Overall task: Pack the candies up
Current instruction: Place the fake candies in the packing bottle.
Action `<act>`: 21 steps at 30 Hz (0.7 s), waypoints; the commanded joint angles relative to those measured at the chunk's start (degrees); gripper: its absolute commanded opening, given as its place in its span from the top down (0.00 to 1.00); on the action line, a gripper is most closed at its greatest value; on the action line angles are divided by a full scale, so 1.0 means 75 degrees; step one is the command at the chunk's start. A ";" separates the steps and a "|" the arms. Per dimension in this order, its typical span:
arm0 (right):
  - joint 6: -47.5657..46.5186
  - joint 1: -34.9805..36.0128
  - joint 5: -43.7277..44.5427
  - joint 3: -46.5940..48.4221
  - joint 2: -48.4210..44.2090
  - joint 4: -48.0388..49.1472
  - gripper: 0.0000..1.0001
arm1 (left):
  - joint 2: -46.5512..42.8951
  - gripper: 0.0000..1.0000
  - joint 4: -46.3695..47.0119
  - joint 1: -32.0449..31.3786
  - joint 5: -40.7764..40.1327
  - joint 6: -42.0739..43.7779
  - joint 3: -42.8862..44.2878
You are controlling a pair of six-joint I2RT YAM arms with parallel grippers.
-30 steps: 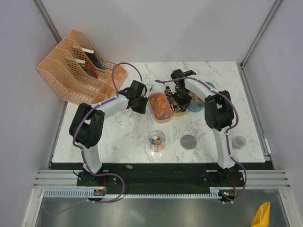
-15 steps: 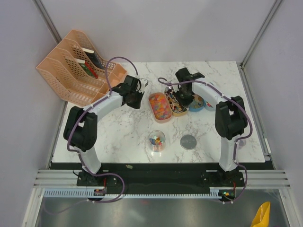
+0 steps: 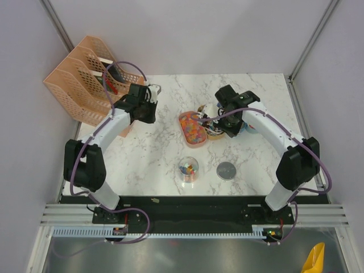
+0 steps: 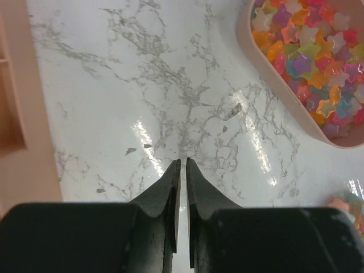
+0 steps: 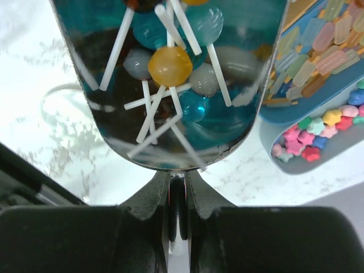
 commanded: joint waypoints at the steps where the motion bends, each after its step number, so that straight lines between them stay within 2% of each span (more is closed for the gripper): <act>1: -0.1048 0.0640 0.0770 -0.0330 -0.0713 -0.0539 1.00 | -0.0660 0.85 0.0053 0.0404 0.0267 -0.0043 -0.0089; 8: -0.1166 0.2360 0.1568 -0.0413 -0.1183 -0.1078 1.00 | -0.1164 0.85 0.0288 0.0756 0.0337 -0.0230 -0.0534; 15: -0.0978 0.3476 0.2319 -0.0623 -0.1230 -0.1442 1.00 | -0.1703 0.85 0.0428 0.0779 0.0279 -0.0406 -0.1073; 17: -0.0931 0.3780 0.2484 -0.0705 -0.1218 -0.1571 1.00 | -0.1926 0.82 0.0487 0.0791 0.0244 -0.0605 -0.1238; 19: -0.0896 0.3992 0.2787 -0.0776 -0.1195 -0.1653 1.00 | -0.2031 0.72 0.0522 0.0779 0.0174 -0.0605 -0.1331; 21: -0.0803 0.4226 0.2929 -0.0800 -0.1102 -0.1770 1.00 | -0.2160 0.67 0.0534 0.0779 0.0103 -0.0582 -0.1390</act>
